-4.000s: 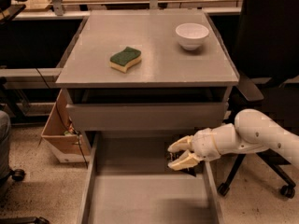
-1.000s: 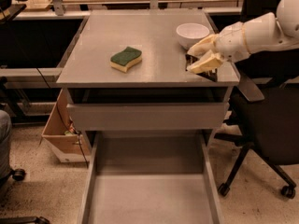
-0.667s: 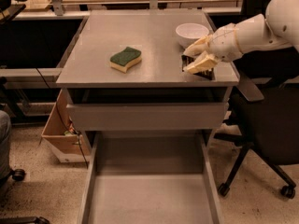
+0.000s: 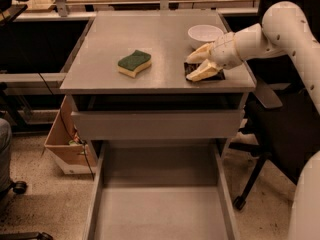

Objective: Pick rxbar chocolate from middle drawer and place on counter

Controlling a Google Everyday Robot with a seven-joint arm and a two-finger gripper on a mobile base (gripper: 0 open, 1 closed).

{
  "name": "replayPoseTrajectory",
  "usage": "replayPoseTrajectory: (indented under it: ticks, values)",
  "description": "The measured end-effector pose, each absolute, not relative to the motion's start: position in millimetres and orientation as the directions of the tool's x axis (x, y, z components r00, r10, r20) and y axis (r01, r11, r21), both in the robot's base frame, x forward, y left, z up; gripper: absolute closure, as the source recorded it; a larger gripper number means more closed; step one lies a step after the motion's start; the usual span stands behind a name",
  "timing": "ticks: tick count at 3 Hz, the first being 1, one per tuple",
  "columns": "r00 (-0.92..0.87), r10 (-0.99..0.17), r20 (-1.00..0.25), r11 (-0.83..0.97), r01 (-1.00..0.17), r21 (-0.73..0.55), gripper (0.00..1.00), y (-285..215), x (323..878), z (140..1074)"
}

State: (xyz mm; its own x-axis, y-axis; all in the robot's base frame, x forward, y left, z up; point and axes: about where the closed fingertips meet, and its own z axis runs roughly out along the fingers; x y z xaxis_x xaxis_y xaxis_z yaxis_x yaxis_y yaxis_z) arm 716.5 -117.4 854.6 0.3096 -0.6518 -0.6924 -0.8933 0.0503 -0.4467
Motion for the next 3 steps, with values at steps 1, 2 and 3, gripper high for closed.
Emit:
replayPoseTrajectory:
  ticks: [1, 2, 3]
  values:
    - [0.318, -0.637, -0.702, 0.038, -0.897, -0.441, 0.50, -111, 720, 846]
    - [0.322, -0.616, -0.719, 0.026, -0.904, -0.427, 0.27, -106, 715, 843]
    - [0.326, -0.589, -0.740, 0.008, -0.913, -0.409, 0.04, -99, 707, 843]
